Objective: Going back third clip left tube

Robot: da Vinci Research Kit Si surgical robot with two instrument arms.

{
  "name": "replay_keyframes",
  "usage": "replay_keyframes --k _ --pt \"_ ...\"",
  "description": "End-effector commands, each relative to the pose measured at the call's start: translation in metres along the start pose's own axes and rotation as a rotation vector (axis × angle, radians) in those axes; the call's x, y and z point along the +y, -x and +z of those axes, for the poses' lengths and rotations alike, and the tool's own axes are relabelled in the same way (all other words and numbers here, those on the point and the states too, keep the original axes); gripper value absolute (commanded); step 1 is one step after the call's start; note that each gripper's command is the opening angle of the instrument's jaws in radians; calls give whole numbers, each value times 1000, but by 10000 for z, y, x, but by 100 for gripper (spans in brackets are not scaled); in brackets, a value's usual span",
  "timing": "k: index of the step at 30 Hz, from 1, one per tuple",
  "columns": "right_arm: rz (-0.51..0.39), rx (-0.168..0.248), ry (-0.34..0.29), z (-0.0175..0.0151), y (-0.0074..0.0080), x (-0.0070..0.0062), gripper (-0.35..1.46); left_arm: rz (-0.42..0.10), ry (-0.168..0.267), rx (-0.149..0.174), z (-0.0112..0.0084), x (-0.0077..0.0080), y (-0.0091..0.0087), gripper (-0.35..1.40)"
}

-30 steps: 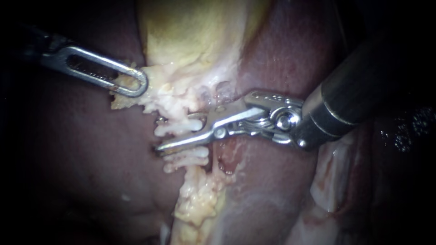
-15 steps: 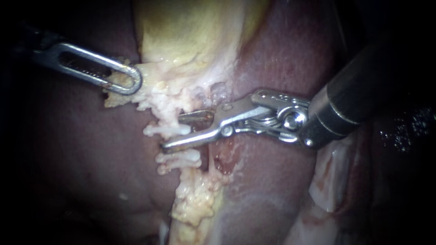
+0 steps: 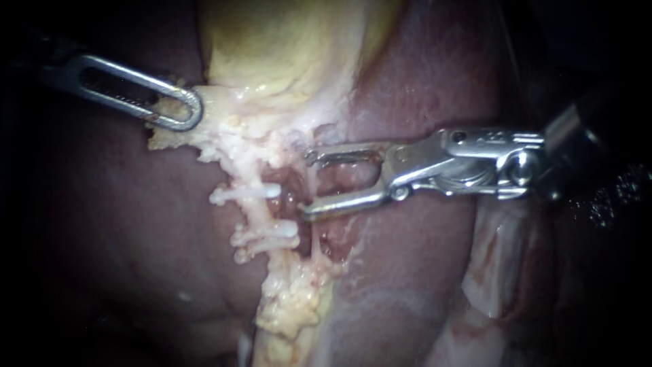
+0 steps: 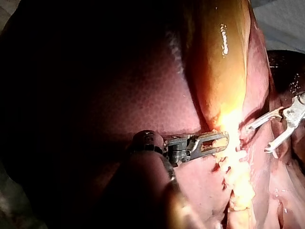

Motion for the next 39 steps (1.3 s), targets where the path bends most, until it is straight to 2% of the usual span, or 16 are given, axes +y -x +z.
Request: replay_keyframes --k 1,5,10,25,32,39 --pt "-2 2 5 -4 -3 -4 50 0 1 0 0 0 0 -35" --pt "-32 1 -9 -20 -11 -20 50 0 1 0 -1 -1 0 -35" --pt "-76 -1 -24 -33 -9 -31 50 0 -1 2 -2 -2 0 -35" --pt "-104 -1 -36 -55 -1 -34 50 1 -3 5 -1 -8 -3 -35" --pt "-104 -1 -37 -57 0 -34 50 5 -13 13 19 -22 -5 -35" --pt "-104 -1 -37 -57 0 -34 50 21 -25 24 41 -30 -1 -35"
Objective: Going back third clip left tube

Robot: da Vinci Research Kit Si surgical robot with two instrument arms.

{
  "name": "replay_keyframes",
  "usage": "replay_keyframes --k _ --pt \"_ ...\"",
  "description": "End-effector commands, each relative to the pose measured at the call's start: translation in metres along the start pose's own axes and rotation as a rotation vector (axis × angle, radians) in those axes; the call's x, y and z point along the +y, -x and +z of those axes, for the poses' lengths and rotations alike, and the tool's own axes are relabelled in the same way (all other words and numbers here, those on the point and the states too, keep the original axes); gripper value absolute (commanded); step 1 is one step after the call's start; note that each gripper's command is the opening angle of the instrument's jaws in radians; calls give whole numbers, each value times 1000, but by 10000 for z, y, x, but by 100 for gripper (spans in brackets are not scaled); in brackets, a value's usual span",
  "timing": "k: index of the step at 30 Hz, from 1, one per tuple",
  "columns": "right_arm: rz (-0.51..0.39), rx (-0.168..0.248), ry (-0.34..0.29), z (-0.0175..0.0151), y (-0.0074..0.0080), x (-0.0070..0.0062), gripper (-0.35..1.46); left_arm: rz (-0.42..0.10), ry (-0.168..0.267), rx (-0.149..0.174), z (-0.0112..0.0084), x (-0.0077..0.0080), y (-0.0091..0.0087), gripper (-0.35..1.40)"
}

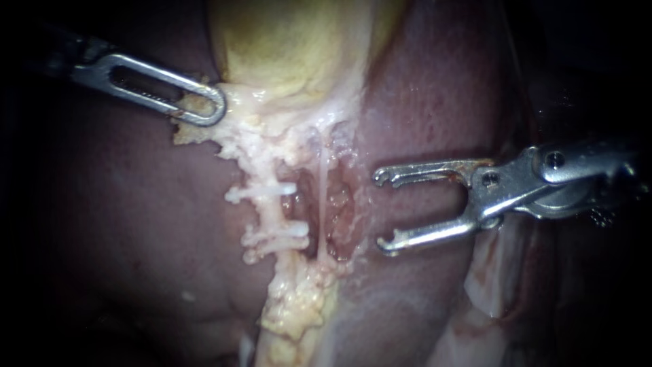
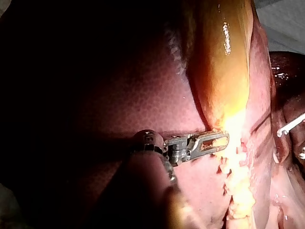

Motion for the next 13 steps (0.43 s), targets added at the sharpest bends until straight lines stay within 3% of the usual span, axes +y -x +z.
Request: replay_keyframes --k 1,13 --pt "0 0 0 0 0 0 50 3 -5 0 1 0 1 -35" --pt "0 0 -1 0 0 0 50 7 -7 3 7 2 0 -35"
